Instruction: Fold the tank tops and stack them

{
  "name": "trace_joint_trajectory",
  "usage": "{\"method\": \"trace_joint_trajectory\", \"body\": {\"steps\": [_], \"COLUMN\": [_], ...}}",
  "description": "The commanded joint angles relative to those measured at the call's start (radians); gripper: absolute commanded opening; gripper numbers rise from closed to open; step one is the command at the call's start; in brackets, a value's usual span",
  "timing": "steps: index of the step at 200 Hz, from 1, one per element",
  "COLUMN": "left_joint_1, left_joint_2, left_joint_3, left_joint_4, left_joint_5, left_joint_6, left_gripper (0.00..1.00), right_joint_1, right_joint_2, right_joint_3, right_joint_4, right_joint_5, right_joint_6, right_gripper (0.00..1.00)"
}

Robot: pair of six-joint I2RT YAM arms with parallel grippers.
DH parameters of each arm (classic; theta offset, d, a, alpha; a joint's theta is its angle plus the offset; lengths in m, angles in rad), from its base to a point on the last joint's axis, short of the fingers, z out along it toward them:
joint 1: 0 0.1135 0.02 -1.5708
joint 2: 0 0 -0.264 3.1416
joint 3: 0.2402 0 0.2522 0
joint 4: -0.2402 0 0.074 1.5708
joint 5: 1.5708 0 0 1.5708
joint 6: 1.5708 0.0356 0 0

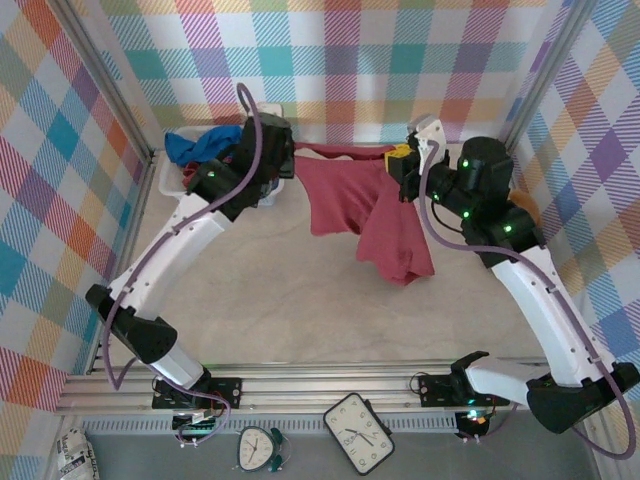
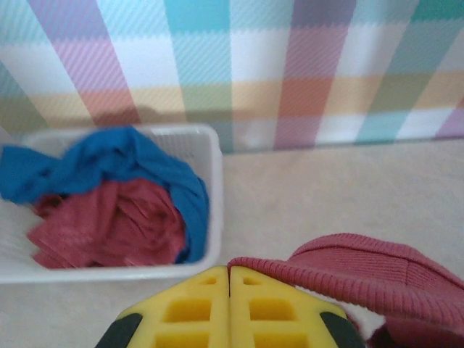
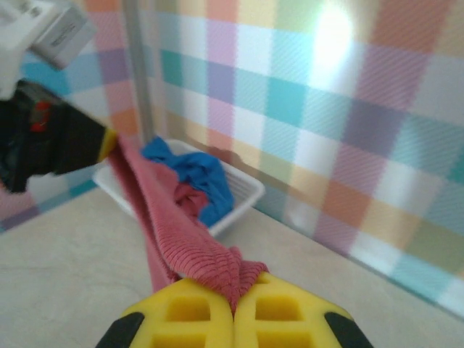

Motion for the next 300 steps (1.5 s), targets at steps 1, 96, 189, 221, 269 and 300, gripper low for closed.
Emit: {"method": "trace_joint_trajectory", "body": {"steps": [1, 96, 189, 221, 269, 300], "left_joint_1": [-0.006, 0.001, 0.034, 0.032, 0.031, 0.030], "left_joint_2": [-0.085, -0.119, 0.784, 0.978, 0.767, 0.462], "left_joint_3": [0.057, 0.036, 0.623, 0.860, 0.576, 0.114], "left_joint_4": [-0.060, 0.062, 0.076, -0.015, -0.086, -0.001], "left_joint_5": [-0.104, -0.081, 0.122, 0.209, 0.308, 0.427], "left_joint_6": [0.134, 0.286, 0.268, 0.190, 0.093, -0.062], "left_gripper": [0.00, 0.00, 0.15, 0.55, 0.68, 0.72], "right_joint_1": [-0.005, 0.116, -0.213, -0.237, -0.185, -0.054], "right_joint_2": [-0.016, -0.078, 0.335, 0.441, 0.258, 0.128], "right_joint_3": [0.064, 0.005, -0.291, -0.303, -0.459, -0.603], "right_joint_4": [-0.048, -0.100, -0.001, -0.022, -0.128, -0.200], "right_joint_5": [-0.228, -0.250, -0.100, -0.015, 0.064, 0.173], "right_joint_6": [-0.048, 0.023, 0.316, 0.337, 0.331, 0.387], "right_gripper": [0.01, 0.02, 0.13, 0.40, 0.54, 0.53]}}
